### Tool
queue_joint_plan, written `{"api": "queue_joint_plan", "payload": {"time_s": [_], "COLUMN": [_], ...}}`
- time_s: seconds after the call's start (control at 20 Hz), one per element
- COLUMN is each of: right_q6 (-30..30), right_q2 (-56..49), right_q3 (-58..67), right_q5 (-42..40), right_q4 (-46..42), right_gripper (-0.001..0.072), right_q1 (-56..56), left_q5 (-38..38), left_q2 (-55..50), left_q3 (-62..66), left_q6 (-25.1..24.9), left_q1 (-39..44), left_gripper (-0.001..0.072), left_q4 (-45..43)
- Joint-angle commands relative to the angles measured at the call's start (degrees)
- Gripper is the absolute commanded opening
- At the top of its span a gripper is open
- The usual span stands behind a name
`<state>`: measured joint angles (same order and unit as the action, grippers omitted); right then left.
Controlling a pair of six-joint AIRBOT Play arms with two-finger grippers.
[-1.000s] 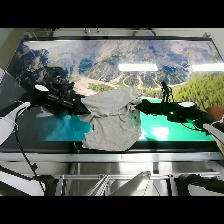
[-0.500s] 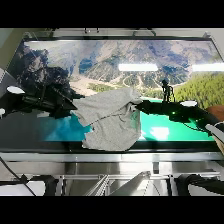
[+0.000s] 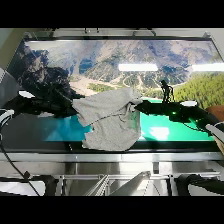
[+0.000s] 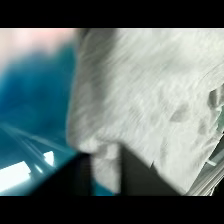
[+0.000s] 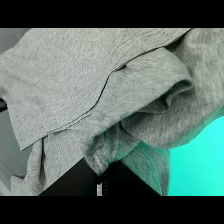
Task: Fold the shirts.
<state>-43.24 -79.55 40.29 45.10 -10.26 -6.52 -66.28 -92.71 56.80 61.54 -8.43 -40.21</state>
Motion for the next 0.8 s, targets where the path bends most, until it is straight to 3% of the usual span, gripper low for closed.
{"api": "queue_joint_plan", "payload": {"time_s": [0.0,0.2,0.35,0.6,0.75], "right_q6": [0.0,-0.7,-1.8,-6.8,-7.7], "right_q2": [0.0,4.3,14.7,30.9,37.4], "right_q3": [0.0,0.3,3.7,21.0,32.5], "right_q5": [1.6,10.8,17.2,23.2,23.3], "right_q4": [0.0,-4.1,-4.1,-3.4,-3.5], "right_gripper": [0.0016,0.0016,0.0016,0.0016,0.0016], "right_q1": [0.1,6.1,16.7,25.9,26.0], "left_q5": [0.9,-11.3,-14.6,-15.0,-15.9], "left_q2": [-3.0,1.6,13.2,35.6,47.7], "left_q3": [5.5,10.7,11.9,11.9,11.9], "left_q6": [-2.1,-2.0,-0.9,-1.0,-0.9], "left_q1": [4.7,4.2,-1.0,-11.8,-17.9], "left_gripper": [0.0011,0.0012,0.0012,0.0015,0.0015], "left_q4": [5.2,7.3,9.3,33.9,43.0]}}
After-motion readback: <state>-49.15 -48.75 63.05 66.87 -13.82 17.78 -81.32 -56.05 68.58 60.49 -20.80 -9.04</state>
